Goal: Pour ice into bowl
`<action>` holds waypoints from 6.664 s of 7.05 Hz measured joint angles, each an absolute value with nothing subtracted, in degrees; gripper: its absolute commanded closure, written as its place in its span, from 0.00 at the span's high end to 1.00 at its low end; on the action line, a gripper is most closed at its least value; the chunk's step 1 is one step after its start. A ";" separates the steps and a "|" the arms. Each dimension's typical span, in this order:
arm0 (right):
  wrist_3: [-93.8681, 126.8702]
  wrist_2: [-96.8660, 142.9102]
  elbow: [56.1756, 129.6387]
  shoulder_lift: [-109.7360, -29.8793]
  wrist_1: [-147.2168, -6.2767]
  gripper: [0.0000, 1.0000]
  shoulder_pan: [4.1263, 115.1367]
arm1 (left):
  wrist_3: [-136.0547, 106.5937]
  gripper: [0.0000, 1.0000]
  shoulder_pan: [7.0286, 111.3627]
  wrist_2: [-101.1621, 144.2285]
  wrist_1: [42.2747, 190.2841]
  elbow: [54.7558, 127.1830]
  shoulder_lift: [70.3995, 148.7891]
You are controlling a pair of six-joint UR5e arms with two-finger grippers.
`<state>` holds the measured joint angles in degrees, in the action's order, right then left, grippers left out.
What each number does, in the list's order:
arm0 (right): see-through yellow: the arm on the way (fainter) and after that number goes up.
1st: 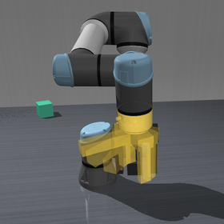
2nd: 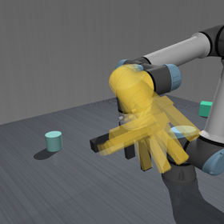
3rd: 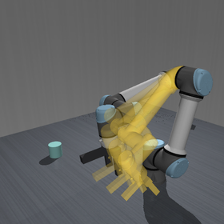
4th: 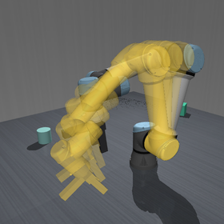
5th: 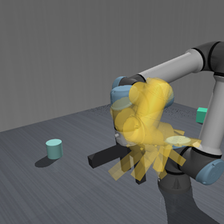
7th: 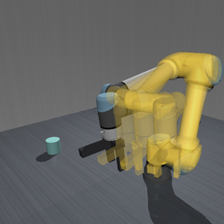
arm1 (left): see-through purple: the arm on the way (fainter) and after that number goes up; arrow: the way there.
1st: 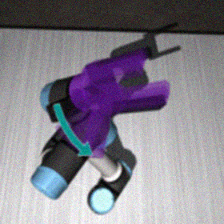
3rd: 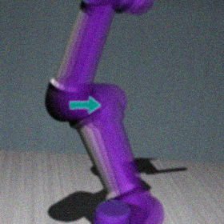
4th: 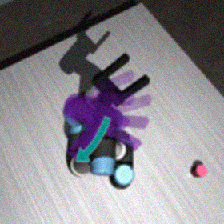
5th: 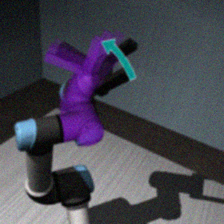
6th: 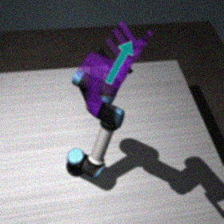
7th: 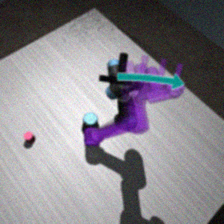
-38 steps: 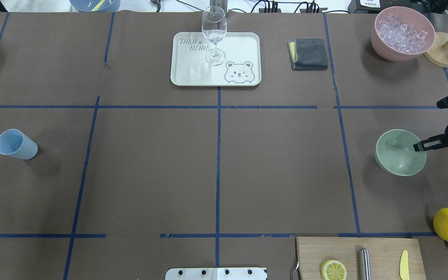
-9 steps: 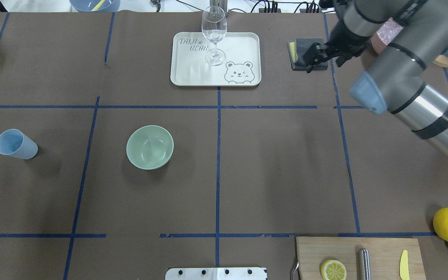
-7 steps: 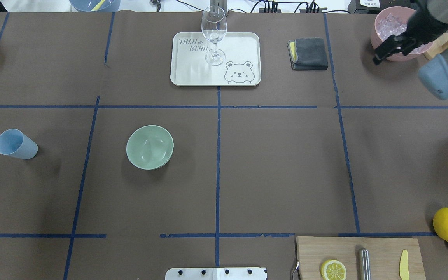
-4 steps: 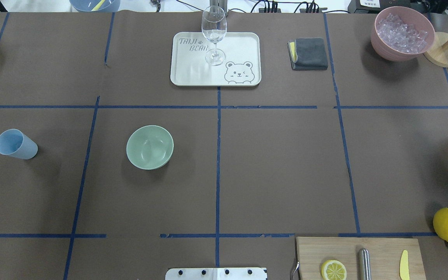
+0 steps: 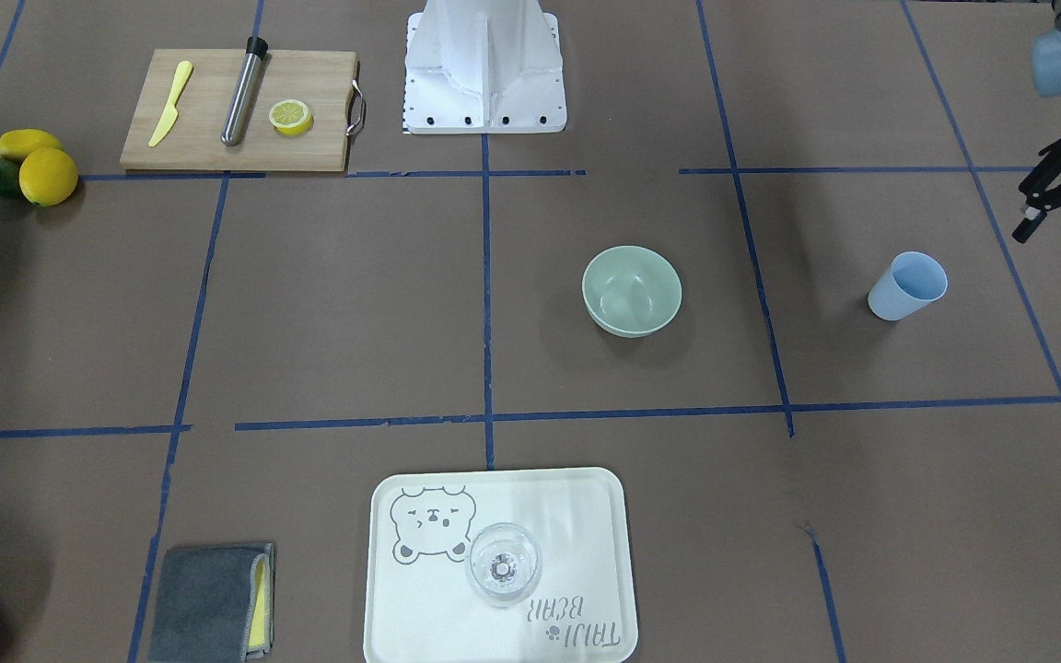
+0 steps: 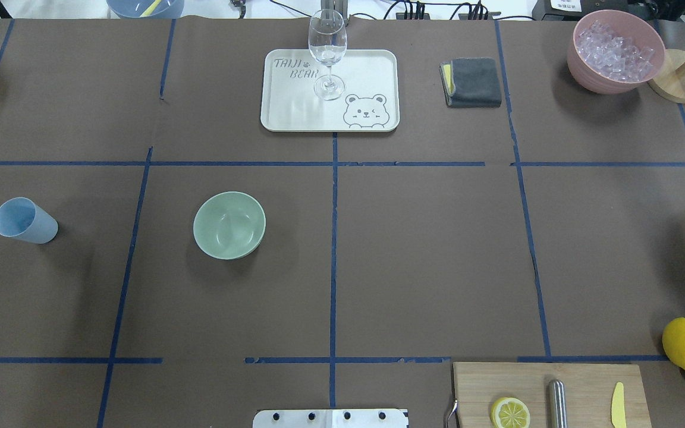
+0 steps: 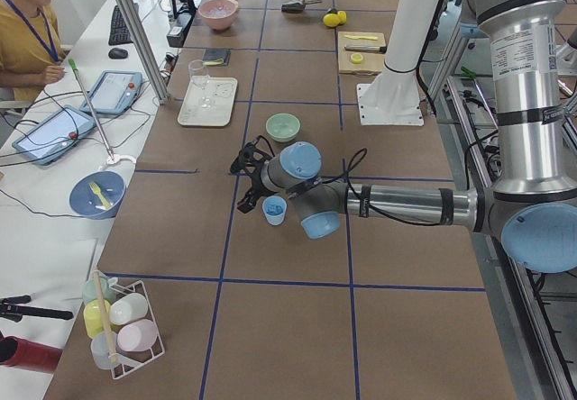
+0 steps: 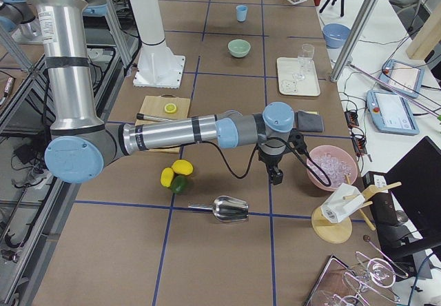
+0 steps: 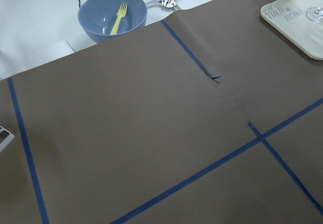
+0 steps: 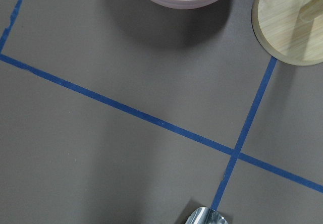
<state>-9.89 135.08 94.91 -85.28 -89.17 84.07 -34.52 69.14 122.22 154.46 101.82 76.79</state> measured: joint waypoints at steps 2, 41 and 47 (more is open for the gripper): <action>-9.93 135.03 94.90 -85.82 -89.13 1.00 84.11 | -42.87 1.00 60.22 110.63 159.13 105.60 70.31; -9.37 134.09 95.01 -86.52 -88.77 1.00 84.77 | -23.02 0.00 39.76 68.56 158.61 96.53 91.80; -9.70 134.12 94.94 -87.60 -88.77 1.00 85.17 | -14.08 0.00 28.47 55.28 150.80 96.63 99.30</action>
<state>-9.70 134.12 94.94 -87.60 -88.77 85.17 -14.08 28.47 55.28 150.80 96.63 99.30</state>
